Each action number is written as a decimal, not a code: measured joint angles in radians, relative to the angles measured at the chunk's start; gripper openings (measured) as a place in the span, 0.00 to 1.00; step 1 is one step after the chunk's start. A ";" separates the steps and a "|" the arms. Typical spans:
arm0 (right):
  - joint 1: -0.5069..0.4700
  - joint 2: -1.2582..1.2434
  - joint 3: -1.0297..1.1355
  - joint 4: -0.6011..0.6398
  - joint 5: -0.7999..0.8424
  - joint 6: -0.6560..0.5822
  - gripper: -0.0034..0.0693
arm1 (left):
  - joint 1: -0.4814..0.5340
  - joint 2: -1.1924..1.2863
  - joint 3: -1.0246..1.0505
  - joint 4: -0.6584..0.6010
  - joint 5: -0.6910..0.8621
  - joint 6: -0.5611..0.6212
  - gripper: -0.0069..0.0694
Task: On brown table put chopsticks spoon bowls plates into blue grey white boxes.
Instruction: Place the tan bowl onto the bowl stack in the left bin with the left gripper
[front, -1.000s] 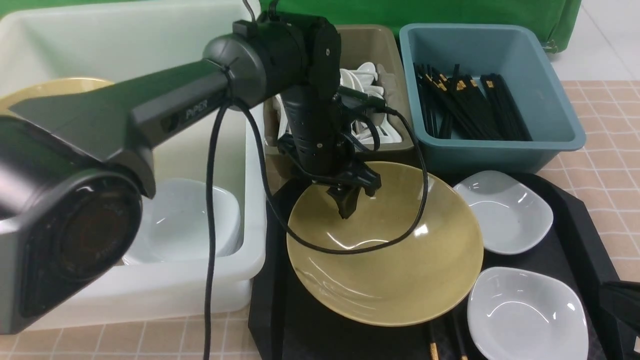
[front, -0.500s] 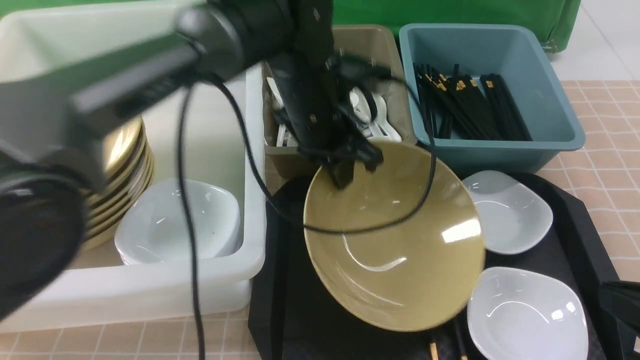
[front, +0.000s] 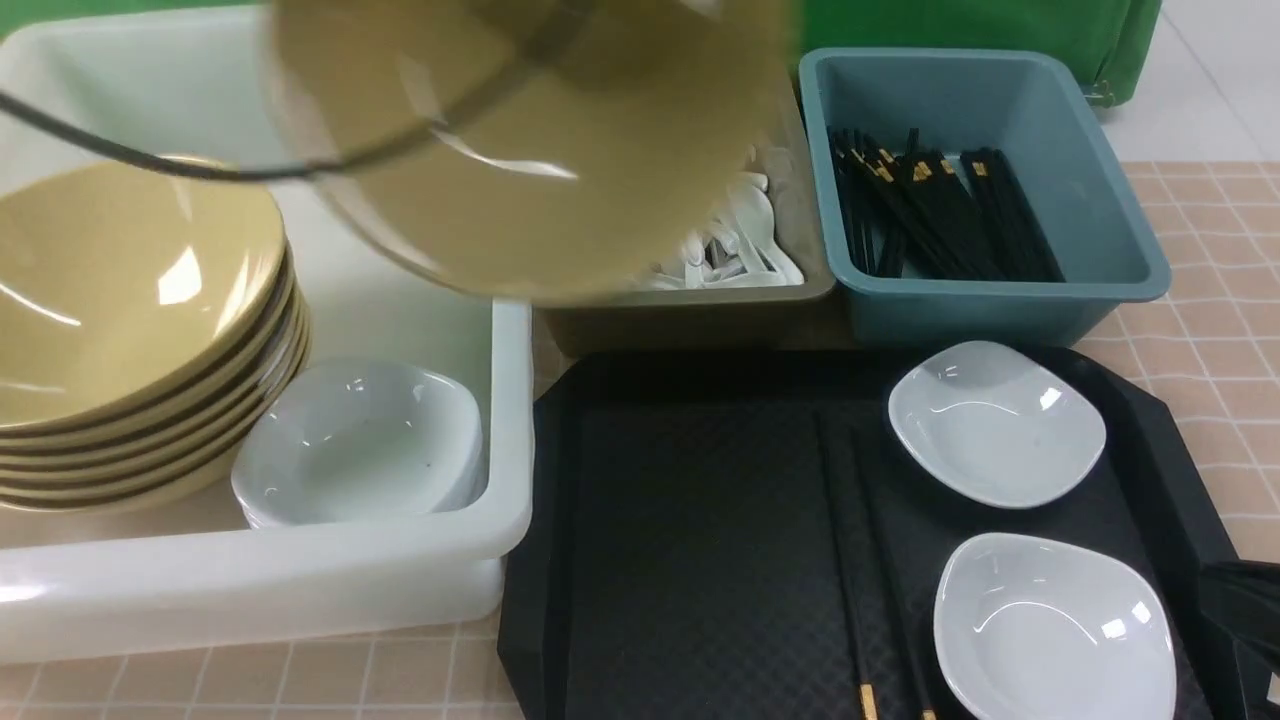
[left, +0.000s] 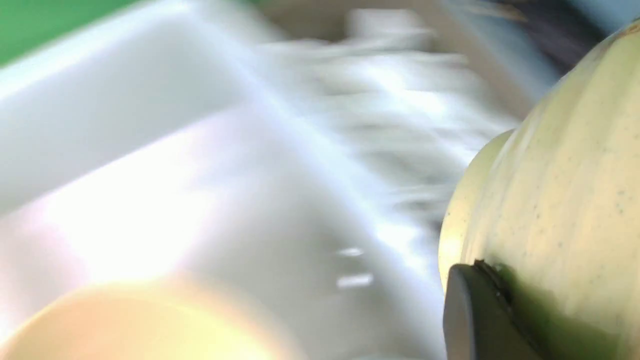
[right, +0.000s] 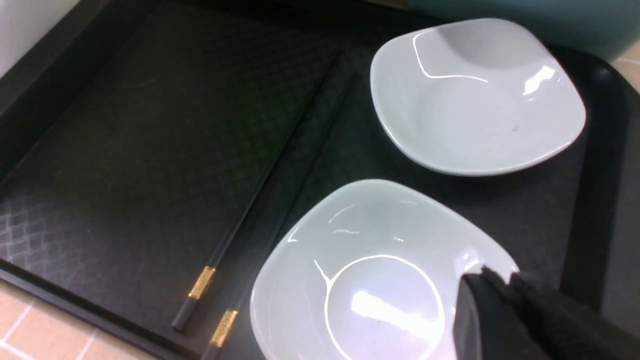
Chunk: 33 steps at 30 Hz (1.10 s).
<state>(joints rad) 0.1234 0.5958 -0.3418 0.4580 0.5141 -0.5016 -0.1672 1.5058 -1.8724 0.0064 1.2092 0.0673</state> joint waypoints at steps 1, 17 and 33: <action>0.000 0.000 0.000 0.000 0.000 0.000 0.18 | 0.052 -0.011 0.016 0.028 0.003 -0.022 0.10; 0.000 0.000 0.000 0.000 -0.001 0.000 0.20 | 0.503 -0.065 0.588 -0.079 -0.307 -0.109 0.27; 0.000 0.001 0.000 0.001 -0.033 0.035 0.27 | 0.500 -0.296 0.633 0.020 -0.284 -0.161 0.83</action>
<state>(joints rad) 0.1234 0.5969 -0.3418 0.4592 0.4809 -0.4670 0.3326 1.2101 -1.2394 0.0264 0.9255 -0.0940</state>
